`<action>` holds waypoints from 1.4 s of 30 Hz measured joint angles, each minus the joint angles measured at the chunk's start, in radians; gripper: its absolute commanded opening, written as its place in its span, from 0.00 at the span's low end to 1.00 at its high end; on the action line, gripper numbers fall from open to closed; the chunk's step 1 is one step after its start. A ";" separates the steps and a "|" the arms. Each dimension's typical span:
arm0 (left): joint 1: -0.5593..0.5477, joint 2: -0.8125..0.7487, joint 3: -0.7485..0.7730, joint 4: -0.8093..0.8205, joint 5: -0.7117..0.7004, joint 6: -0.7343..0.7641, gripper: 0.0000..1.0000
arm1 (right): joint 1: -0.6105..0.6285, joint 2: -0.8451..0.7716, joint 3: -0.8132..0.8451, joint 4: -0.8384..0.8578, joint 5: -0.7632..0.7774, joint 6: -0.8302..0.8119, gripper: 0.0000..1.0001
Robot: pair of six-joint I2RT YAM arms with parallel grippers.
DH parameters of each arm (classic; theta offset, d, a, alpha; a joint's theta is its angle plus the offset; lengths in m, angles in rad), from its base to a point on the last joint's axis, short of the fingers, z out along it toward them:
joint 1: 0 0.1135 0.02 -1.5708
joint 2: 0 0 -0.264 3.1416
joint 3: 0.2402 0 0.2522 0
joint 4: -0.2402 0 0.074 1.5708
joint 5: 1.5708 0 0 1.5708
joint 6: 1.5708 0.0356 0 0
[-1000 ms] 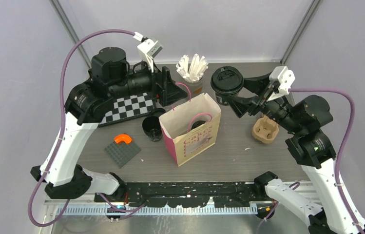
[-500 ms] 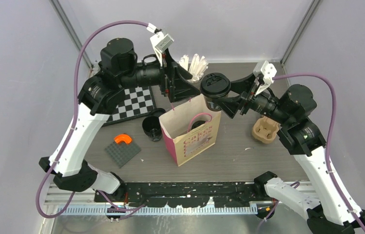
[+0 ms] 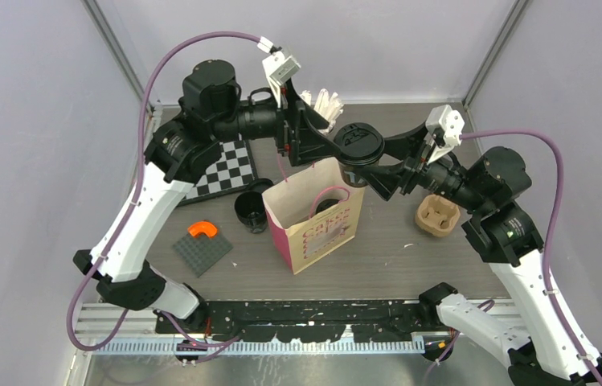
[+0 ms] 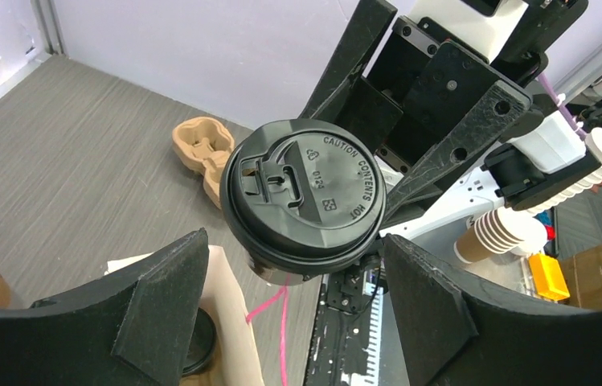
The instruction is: Pack the takeout coffee
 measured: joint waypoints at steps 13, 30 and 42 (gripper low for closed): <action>-0.080 0.049 0.033 -0.040 -0.098 0.106 0.82 | 0.002 0.016 0.000 -0.045 0.002 0.000 0.71; -0.098 0.082 0.059 -0.077 -0.129 0.142 0.82 | 0.008 0.027 0.000 -0.080 0.018 -0.003 0.71; -0.110 0.109 0.071 -0.086 -0.134 0.149 0.74 | 0.012 0.027 0.000 -0.105 0.032 -0.017 0.71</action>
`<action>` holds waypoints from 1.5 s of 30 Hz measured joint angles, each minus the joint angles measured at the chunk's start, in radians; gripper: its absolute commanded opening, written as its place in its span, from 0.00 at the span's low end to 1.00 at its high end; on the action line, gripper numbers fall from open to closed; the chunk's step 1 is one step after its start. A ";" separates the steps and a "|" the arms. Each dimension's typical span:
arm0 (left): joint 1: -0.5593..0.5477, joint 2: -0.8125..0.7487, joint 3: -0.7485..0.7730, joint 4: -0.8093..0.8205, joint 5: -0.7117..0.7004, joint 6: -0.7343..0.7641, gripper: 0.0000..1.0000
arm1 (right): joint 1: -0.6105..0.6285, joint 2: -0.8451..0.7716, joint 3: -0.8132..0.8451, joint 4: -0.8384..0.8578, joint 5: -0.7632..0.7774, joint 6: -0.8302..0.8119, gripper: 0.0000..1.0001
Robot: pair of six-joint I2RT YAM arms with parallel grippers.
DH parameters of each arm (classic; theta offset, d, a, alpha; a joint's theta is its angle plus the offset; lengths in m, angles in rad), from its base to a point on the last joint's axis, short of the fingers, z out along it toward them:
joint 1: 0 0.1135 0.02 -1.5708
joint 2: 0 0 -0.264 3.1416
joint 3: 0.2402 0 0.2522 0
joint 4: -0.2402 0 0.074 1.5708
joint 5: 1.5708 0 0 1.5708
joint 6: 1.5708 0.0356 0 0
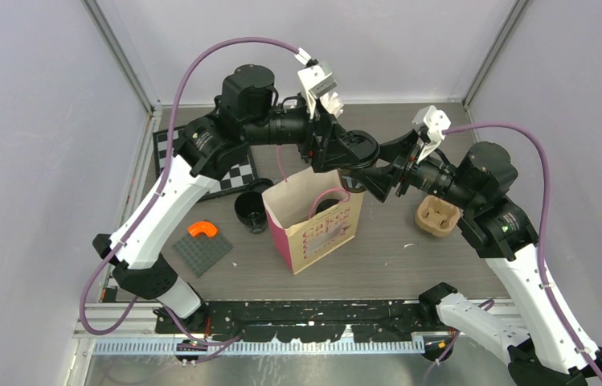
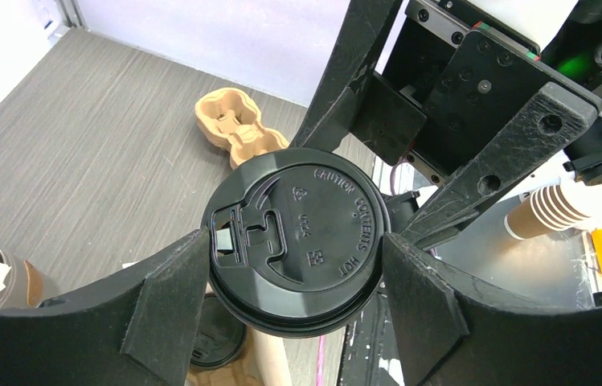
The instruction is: Pack the takeout coffee
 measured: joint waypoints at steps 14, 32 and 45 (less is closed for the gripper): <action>-0.002 0.002 -0.012 0.000 0.019 0.023 0.76 | 0.000 -0.001 0.000 -0.019 0.000 -0.023 0.71; -0.002 0.000 -0.034 0.008 0.038 0.045 0.79 | 0.000 -0.008 -0.005 -0.035 -0.012 -0.048 0.70; -0.007 -0.001 -0.037 0.091 0.040 -0.096 0.83 | 0.001 -0.096 -0.040 -0.012 0.064 -0.146 0.68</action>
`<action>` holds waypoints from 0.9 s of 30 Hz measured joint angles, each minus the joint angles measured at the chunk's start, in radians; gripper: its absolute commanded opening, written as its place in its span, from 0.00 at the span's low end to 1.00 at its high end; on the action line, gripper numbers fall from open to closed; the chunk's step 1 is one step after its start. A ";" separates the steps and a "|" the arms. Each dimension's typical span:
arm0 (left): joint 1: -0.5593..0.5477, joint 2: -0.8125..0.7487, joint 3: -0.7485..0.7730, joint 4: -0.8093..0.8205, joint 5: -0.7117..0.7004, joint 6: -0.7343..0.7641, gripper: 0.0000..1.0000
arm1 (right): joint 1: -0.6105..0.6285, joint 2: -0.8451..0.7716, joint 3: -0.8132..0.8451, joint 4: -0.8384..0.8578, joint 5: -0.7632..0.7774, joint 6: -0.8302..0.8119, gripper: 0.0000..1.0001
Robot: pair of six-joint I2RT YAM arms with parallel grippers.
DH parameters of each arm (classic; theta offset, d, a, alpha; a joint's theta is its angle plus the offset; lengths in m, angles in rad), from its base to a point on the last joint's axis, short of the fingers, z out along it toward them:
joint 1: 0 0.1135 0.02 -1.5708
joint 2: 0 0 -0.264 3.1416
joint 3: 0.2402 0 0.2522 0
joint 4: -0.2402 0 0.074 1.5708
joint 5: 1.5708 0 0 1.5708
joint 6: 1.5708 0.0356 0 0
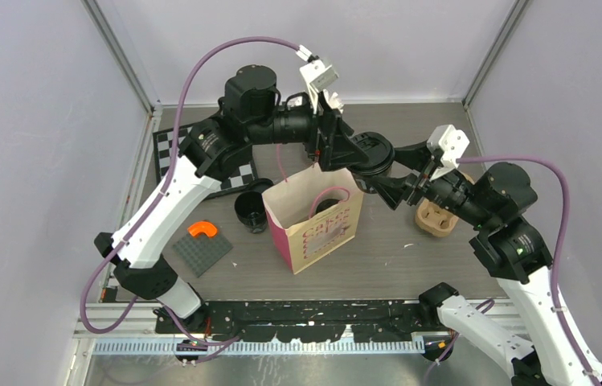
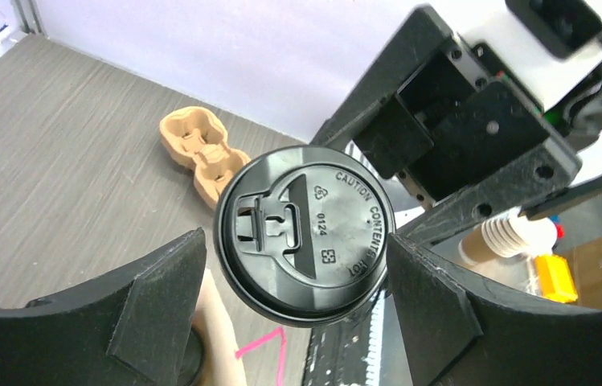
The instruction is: Pack the takeout coffee
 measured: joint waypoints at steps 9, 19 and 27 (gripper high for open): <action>0.000 0.004 0.022 0.062 -0.121 -0.319 0.76 | 0.000 -0.038 -0.026 0.011 0.046 -0.055 0.68; 0.000 0.048 0.114 -0.013 -0.168 -0.507 0.72 | 0.000 -0.066 -0.039 0.008 0.099 -0.106 0.68; 0.000 0.050 0.070 -0.023 -0.162 -0.564 0.70 | 0.000 -0.100 -0.053 0.014 0.133 -0.114 0.68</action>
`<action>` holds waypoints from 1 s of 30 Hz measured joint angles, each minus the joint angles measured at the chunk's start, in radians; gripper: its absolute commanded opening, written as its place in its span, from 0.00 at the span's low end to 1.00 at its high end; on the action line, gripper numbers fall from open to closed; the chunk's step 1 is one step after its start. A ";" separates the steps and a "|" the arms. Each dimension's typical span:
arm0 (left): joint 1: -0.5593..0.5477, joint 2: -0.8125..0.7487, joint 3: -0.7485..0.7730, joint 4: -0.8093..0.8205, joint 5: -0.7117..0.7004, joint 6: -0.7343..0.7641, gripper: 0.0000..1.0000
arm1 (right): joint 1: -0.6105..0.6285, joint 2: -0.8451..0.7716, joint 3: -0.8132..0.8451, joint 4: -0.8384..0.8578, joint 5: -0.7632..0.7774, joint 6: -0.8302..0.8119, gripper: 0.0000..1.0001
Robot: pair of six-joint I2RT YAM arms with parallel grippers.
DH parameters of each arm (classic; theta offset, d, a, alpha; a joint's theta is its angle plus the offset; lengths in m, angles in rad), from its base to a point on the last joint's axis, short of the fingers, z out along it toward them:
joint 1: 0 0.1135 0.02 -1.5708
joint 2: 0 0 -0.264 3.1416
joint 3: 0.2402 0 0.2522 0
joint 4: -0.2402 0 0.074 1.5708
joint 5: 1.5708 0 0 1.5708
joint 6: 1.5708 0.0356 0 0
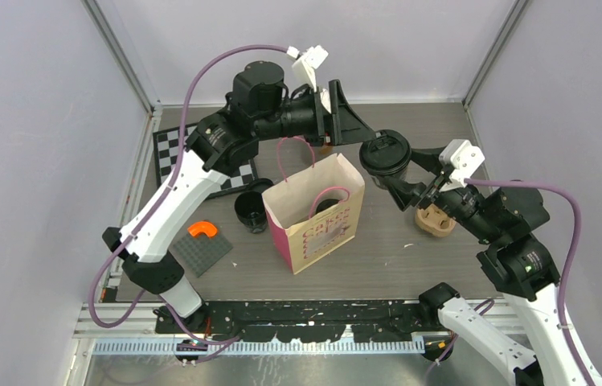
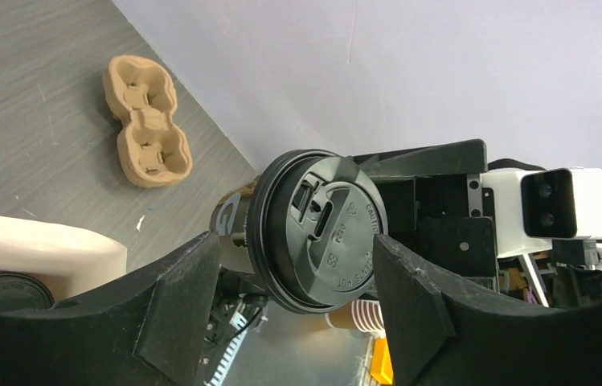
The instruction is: Pack the takeout coffee
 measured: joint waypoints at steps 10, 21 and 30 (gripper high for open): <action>0.000 0.023 -0.091 0.105 0.057 -0.120 0.50 | 0.000 0.000 -0.010 0.001 0.040 0.000 0.68; 0.008 0.059 -0.119 0.157 0.092 -0.183 0.09 | 0.000 -0.004 -0.023 -0.012 0.090 0.004 0.76; 0.002 0.123 -0.180 0.250 0.103 -0.179 0.07 | 0.000 -0.089 -0.072 -0.174 0.199 0.085 0.91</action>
